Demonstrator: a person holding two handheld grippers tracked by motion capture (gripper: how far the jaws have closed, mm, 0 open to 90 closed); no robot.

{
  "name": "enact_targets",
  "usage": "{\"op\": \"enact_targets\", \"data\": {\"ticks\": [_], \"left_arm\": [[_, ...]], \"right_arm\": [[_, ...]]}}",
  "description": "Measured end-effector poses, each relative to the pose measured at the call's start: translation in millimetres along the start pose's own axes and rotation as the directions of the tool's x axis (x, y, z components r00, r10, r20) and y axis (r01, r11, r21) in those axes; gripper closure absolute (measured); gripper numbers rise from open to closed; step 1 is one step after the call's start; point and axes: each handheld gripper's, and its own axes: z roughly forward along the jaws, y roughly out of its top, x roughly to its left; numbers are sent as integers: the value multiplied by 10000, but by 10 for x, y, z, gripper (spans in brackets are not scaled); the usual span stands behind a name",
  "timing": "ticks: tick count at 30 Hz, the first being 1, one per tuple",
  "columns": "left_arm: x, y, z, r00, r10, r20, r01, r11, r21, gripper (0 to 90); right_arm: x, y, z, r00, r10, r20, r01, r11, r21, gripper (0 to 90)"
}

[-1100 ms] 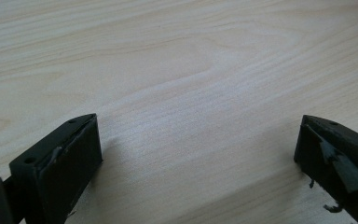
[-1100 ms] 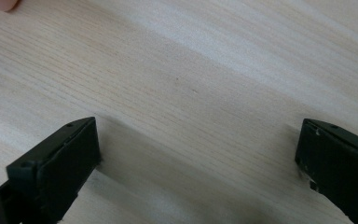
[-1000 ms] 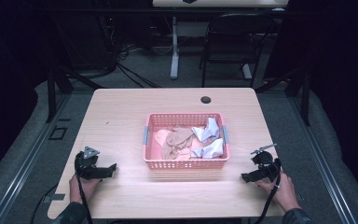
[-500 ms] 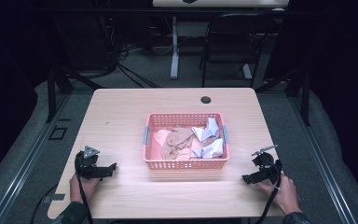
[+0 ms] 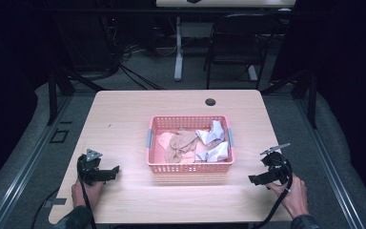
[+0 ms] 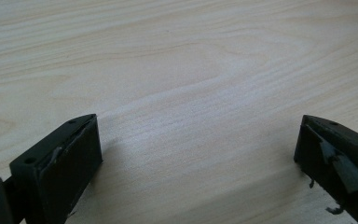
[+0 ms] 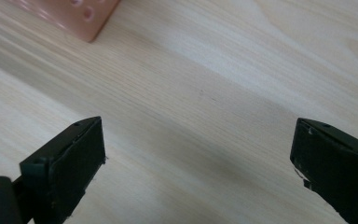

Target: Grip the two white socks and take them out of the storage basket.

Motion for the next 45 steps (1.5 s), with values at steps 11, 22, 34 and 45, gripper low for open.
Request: {"op": "enact_targets", "data": {"ticks": [11,22,34,45], "left_arm": [[6,1,-3,10000,-66,-53,66,10000,42,4],[6,5,0,10000,-49,-57,50,10000,35,4],[6,6,2,10000,-55,-50,55,10000,38,4],[4,7,1,10000,-40,-51,40,10000,45,5]], "right_arm": [[119,209,-304,9996,-271,31,272,9991,-328,30],[286,423,-449,9966,-824,-17,823,9958,-397,35],[381,671,-604,9941,-1080,-114,1071,9922,-638,62],[698,1242,-525,9803,-1880,-605,1882,9821,-32,70]]}}
